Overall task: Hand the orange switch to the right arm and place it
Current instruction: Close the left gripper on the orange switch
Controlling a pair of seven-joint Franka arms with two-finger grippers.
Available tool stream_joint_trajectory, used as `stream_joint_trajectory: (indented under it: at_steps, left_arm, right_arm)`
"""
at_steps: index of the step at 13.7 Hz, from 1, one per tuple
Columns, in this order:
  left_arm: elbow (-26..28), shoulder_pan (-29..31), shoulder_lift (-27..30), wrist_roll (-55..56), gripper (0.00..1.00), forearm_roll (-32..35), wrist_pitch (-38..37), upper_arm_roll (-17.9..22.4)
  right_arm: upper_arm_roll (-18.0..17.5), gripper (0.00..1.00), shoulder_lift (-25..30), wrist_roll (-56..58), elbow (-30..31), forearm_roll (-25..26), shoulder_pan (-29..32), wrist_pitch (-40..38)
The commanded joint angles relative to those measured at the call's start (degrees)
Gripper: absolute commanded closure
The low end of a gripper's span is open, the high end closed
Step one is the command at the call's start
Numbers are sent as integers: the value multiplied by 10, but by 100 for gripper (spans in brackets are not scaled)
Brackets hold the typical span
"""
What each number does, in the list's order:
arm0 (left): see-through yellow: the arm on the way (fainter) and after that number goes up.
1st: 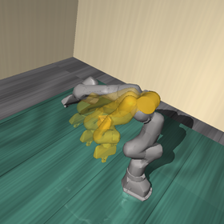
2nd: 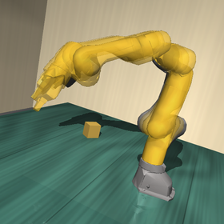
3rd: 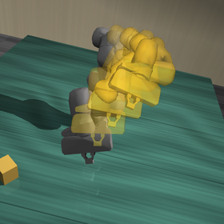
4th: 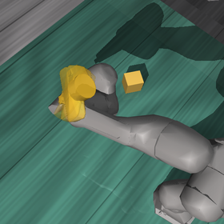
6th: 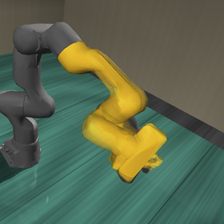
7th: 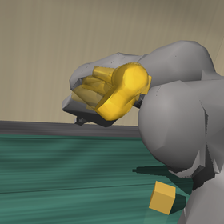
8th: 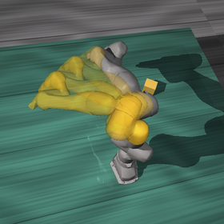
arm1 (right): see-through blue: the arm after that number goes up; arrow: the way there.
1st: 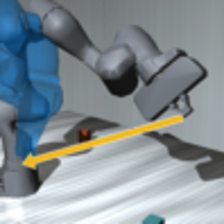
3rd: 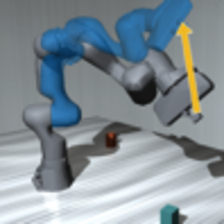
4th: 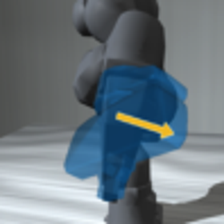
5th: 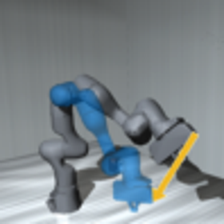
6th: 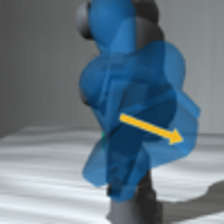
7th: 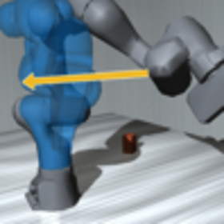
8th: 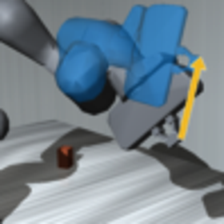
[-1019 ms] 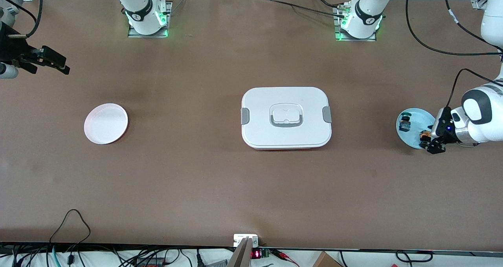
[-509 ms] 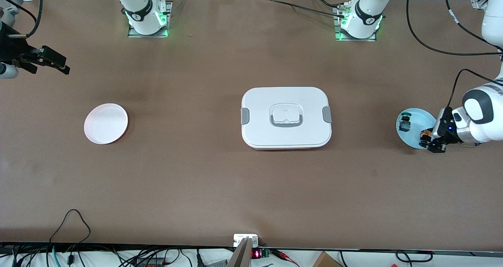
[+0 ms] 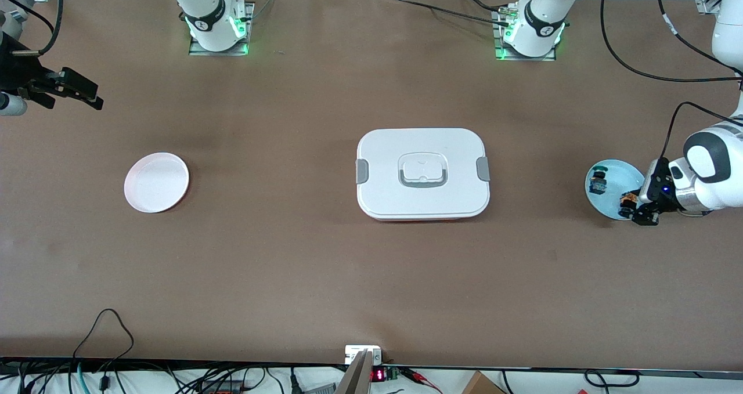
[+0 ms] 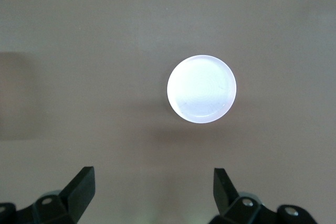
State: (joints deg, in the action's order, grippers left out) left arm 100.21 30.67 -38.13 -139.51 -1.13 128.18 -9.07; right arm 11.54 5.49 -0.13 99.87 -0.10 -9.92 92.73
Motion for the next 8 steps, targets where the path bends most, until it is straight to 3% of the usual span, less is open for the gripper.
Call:
stream_joint_trajectory:
  at_steps: [1,4,8]
  left_arm:
    - [-10,6,-2,-20,100,-17,-4,-7]
    - [-47,3,4,-15,100,-44,-49,-7]
    - [-151,-2,4,12,100,-63,-198,-25]
  right_arm:
    - [-2,0,2,-10,-6,5,-2,-7]
    - [-2,0,2,-10,-7,5,-2,-7]
    - [-2,0,1,-10,-6,5,-1,-7]
